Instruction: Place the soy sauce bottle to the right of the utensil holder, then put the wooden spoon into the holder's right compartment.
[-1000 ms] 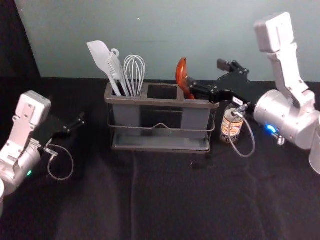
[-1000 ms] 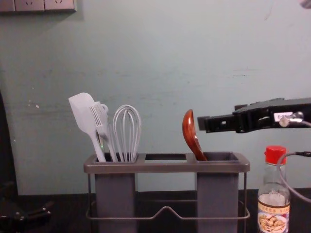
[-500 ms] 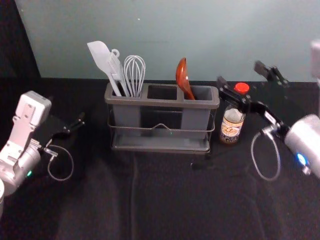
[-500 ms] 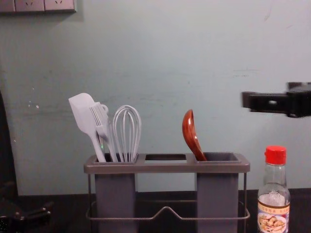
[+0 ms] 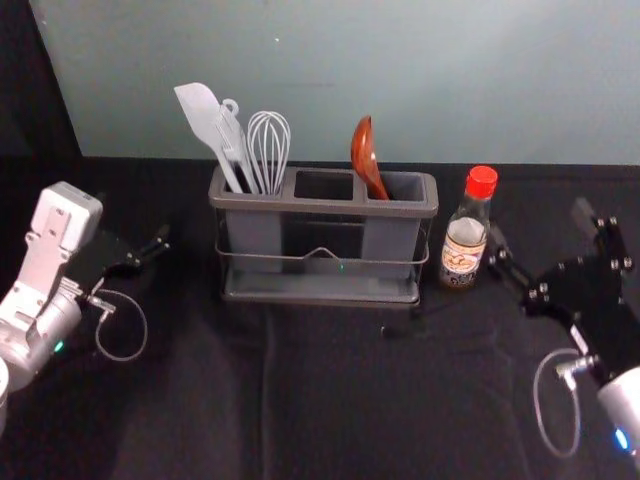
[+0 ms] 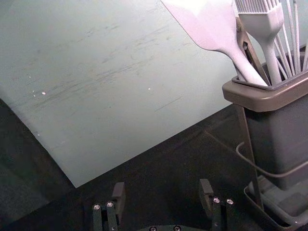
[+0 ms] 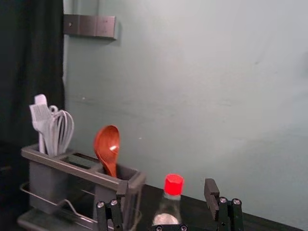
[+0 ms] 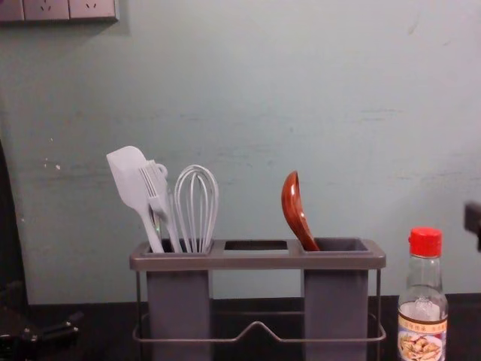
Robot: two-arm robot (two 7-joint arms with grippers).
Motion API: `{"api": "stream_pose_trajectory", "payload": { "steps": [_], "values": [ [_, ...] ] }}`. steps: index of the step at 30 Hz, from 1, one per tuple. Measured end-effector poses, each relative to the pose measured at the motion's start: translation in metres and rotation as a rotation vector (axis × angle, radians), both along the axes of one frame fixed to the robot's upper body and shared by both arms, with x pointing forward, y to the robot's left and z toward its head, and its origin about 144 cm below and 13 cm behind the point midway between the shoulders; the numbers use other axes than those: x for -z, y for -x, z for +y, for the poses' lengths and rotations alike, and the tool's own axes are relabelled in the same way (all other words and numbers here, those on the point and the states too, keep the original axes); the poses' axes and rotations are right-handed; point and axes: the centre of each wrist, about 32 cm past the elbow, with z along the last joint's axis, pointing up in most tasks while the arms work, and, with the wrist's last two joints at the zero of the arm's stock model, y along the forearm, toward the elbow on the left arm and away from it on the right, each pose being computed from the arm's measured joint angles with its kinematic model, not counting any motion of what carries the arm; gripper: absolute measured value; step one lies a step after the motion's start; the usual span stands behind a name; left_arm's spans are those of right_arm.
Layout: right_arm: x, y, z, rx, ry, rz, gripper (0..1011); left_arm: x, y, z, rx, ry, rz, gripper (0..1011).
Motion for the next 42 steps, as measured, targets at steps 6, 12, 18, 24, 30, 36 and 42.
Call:
{"api": "stream_pose_trajectory", "payload": {
  "steps": [6, 12, 18, 24, 30, 36, 42],
  "values": [
    [0.035, 0.002, -0.001, 0.033, -0.020, -0.014, 1002, 0.000, 0.000, 0.000, 0.000, 0.000, 0.000, 1005],
    [0.063, -0.006, -0.005, 0.048, -0.069, 0.047, 1003, 0.000, 0.000, 0.000, 0.000, 0.000, 0.000, 1005],
    [0.076, -0.016, -0.007, 0.046, -0.110, 0.106, 1003, 0.000, 0.000, 0.000, 0.000, 0.000, 0.000, 1005],
    [0.079, -0.022, -0.007, 0.038, -0.143, 0.171, 1003, 0.000, 0.000, 0.000, 0.000, 0.000, 0.000, 1005],
    [0.077, -0.027, -0.009, 0.025, -0.131, 0.218, 1003, 0.000, 0.000, 0.000, 0.000, 0.000, 0.000, 1005],
    [0.077, -0.026, -0.008, 0.024, -0.133, 0.215, 1003, 0.000, 0.000, 0.000, 0.000, 0.000, 0.000, 1005],
    [0.078, -0.026, -0.008, 0.025, -0.134, 0.211, 1003, 0.000, 0.000, 0.000, 0.000, 0.000, 0.000, 1005]
  ]
}}
